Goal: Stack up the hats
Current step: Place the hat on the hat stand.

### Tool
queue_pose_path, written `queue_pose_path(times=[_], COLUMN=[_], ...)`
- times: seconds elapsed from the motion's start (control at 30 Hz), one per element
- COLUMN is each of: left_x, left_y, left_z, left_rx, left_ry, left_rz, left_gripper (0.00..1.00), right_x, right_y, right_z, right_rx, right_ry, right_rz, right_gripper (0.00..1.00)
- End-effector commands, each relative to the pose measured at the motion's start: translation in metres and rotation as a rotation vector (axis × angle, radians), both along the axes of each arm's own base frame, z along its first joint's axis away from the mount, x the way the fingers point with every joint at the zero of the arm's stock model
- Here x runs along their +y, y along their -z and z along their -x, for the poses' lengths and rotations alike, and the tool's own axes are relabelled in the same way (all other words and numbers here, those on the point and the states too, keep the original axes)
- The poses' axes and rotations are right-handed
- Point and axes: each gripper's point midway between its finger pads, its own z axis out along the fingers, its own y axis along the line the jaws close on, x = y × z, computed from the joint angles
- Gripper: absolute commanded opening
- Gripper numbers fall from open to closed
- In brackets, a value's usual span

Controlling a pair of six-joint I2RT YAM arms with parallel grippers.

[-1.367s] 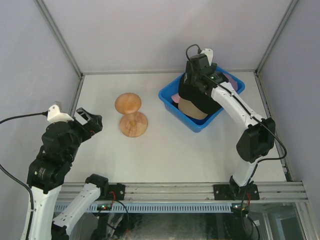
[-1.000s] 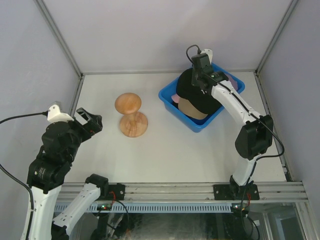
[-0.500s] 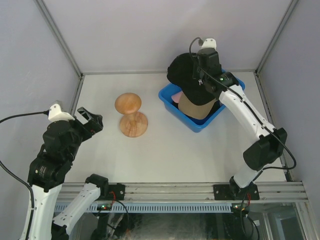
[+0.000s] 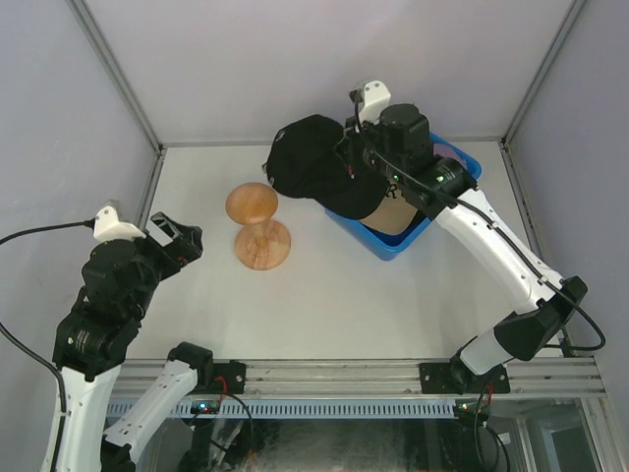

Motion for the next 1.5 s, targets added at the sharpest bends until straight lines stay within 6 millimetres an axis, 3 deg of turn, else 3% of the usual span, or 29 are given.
queue_pose_path(times=[0.0, 0.27, 0.63, 0.97, 1.47], left_x=[-0.003, -0.005, -0.005, -0.011, -0.017], left_y=[-0.018, -0.01, -0.002, 0.018, 0.044], left_z=[0.003, 0.002, -0.007, -0.034, -0.083], left_rx=[-0.068, -0.08, -0.092, -0.06, 0.008], left_ry=[0.006, -0.012, -0.055, -0.085, -0.148], left_rz=[0.061, 0.119, 0.174, 0.184, 0.148], left_gripper=[1.0, 1.0, 1.0, 1.0, 1.0], right_x=[0.043, 0.102, 0.145, 0.157, 0.146], right_y=[-0.021, -0.004, 0.026, 0.064, 0.085], right_z=[0.033, 0.056, 0.047, 0.028, 0.002], right_rx=[-0.029, 0.006, 0.046, 0.091, 0.163], right_ry=[-0.21, -0.388, -0.472, -0.495, -0.515], right_rz=[-0.054, -0.061, -0.03, 0.013, -0.002], right_gripper=[0.0, 0.0, 0.0, 0.0, 0.0])
